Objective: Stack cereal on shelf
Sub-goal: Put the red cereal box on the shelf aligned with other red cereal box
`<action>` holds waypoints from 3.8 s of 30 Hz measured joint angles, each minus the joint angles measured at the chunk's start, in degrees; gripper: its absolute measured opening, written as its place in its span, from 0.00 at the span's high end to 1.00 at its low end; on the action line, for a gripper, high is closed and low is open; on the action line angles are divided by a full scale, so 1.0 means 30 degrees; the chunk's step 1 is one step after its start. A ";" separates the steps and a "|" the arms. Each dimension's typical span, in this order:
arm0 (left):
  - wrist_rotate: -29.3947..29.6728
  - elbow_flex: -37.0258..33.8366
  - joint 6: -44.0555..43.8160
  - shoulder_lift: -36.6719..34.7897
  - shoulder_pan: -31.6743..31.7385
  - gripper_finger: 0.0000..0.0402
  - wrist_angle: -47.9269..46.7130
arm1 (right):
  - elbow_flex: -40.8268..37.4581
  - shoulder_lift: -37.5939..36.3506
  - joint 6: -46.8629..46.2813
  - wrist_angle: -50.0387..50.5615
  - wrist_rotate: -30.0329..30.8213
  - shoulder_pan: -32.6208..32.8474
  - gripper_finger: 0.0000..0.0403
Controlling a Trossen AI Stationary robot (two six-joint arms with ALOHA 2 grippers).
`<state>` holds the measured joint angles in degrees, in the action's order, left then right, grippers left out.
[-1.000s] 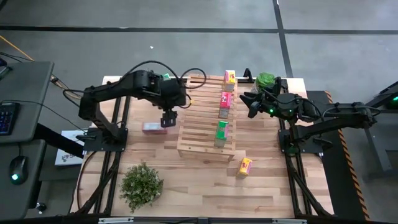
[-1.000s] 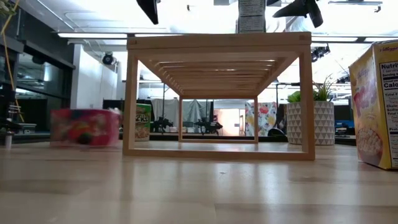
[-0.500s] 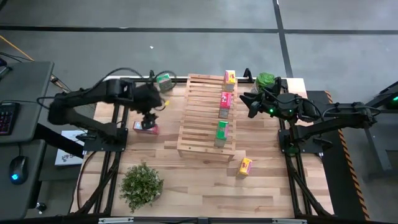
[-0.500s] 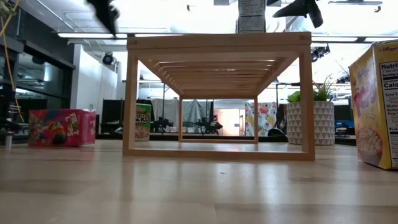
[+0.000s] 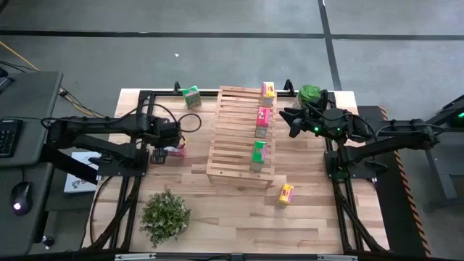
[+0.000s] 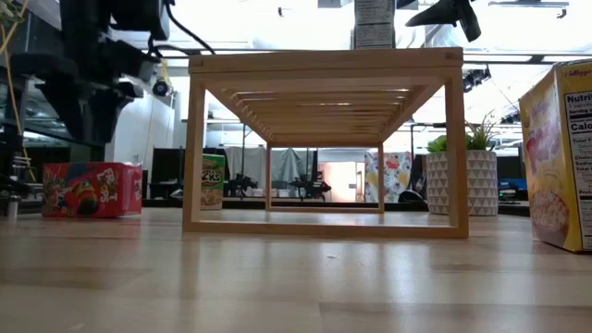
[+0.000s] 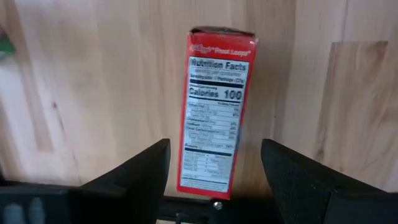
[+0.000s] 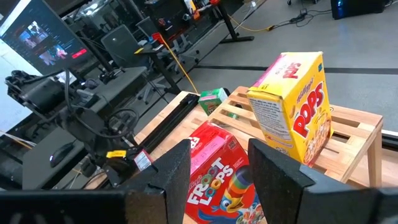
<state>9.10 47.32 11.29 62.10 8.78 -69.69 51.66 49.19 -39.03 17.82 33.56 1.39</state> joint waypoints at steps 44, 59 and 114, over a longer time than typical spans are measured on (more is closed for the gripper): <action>-0.0852 -0.1191 0.3471 0.6591 0.2361 0.39 0.2060 | 0.0007 0.0874 -0.0503 0.0058 -0.0350 -0.0002 0.62; -0.0844 -0.1184 0.3630 0.7783 0.2353 0.47 0.2119 | 0.0007 0.0874 -0.0497 0.0058 -0.0350 -0.0007 0.62; 0.6205 0.2390 -0.9781 0.4509 -0.2716 0.61 2.6812 | 0.0007 0.0860 0.4537 -0.5608 -0.0831 -0.0004 0.62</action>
<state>27.71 54.49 -18.05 75.63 0.63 10.75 51.68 51.77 -25.41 1.00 31.07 1.38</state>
